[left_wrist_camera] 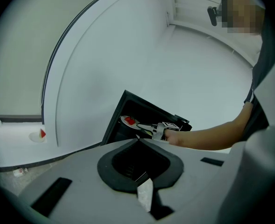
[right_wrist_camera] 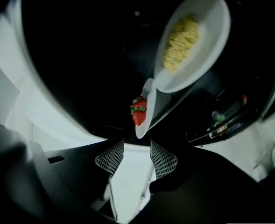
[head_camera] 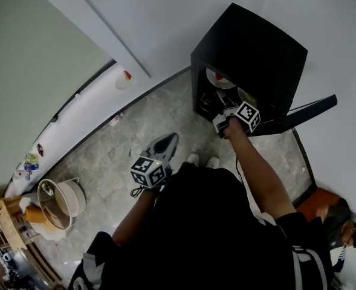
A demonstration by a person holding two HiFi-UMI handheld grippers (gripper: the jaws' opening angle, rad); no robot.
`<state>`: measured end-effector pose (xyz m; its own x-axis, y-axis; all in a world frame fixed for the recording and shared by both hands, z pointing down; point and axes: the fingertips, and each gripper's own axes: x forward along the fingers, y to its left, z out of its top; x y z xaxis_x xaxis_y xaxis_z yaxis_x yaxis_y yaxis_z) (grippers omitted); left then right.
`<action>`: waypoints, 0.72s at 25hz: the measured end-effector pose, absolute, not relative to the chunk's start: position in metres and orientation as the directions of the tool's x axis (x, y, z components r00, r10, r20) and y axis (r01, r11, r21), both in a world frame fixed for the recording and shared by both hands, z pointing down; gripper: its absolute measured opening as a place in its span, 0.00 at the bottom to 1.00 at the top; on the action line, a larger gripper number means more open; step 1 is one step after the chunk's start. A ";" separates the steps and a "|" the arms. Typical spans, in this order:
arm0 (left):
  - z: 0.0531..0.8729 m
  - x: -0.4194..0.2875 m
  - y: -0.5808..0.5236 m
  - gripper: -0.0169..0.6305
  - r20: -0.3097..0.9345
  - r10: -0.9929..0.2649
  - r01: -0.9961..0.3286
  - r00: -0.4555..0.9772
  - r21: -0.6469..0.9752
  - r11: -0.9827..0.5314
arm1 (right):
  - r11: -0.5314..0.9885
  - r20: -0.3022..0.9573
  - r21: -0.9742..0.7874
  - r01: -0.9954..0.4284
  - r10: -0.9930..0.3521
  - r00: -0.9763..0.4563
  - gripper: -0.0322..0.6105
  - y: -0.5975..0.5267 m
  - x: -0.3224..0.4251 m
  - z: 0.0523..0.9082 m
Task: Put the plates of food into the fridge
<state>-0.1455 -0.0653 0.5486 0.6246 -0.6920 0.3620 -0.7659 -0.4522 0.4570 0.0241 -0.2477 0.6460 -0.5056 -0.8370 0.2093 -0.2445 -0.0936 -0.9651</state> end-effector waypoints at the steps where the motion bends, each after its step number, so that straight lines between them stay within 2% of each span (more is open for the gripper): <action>1: 0.548 -0.144 -0.066 0.06 0.359 -0.692 -0.765 0.627 0.454 -0.457 | -0.065 0.208 -0.958 -0.278 -0.828 -0.521 0.31 -0.245 0.024 0.644; 6: 0.542 -0.130 -0.071 0.06 0.352 -0.681 -0.760 0.642 0.414 -0.502 | 0.086 0.205 -0.898 -0.432 -0.787 -0.582 0.31 -0.225 0.018 0.627; 18: 0.528 -0.102 -0.074 0.06 0.337 -0.670 -0.750 0.661 0.307 -0.586 | 0.406 0.138 -0.683 -0.608 -0.745 -0.653 0.31 -0.171 0.009 0.573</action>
